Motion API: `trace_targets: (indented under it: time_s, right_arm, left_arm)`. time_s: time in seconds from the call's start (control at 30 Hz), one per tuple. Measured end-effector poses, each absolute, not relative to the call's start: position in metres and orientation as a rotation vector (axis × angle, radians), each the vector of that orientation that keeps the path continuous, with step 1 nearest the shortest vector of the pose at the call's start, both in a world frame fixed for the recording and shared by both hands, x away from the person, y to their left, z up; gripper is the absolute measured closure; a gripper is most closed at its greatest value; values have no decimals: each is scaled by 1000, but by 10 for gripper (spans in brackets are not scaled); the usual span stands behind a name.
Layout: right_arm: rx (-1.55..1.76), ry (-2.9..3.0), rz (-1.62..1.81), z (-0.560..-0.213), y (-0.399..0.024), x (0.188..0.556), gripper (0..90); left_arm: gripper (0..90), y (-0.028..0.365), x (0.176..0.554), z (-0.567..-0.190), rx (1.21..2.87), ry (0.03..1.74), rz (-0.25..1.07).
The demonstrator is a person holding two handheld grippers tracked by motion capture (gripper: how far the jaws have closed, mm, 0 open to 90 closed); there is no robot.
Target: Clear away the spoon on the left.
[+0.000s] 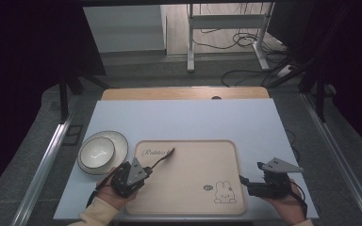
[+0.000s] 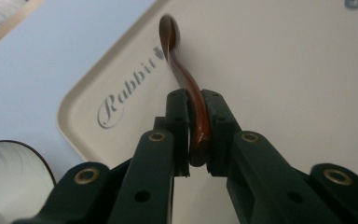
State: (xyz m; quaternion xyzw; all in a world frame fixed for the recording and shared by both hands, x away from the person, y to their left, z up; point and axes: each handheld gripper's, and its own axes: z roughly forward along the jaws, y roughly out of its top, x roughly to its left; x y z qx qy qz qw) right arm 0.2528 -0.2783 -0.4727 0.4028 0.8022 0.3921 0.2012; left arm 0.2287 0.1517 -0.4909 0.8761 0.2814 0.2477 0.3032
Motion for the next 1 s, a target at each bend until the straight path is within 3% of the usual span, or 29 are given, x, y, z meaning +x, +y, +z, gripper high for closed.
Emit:
trace_targets:
  time_s: [0.77, 0.8, 0.9, 1.0]
  right_arm:
    - [1137, 2244, 1075, -474, -279, 254, 161]
    - [1137, 2245, 1074, -474, -279, 254, 161]
    - [1136, 2245, 1072, -474, -279, 254, 161]
    - [1137, 2245, 1072, -474, -279, 254, 161]
  left_arm:
    - [727, 141, 230, -510, 2390, 748, 556]
    - [694, 142, 230, -510, 2384, 758, 564]
    - [419, 142, 230, -508, 2339, 808, 611]
    - [301, 144, 231, -506, 2308, 845, 593]
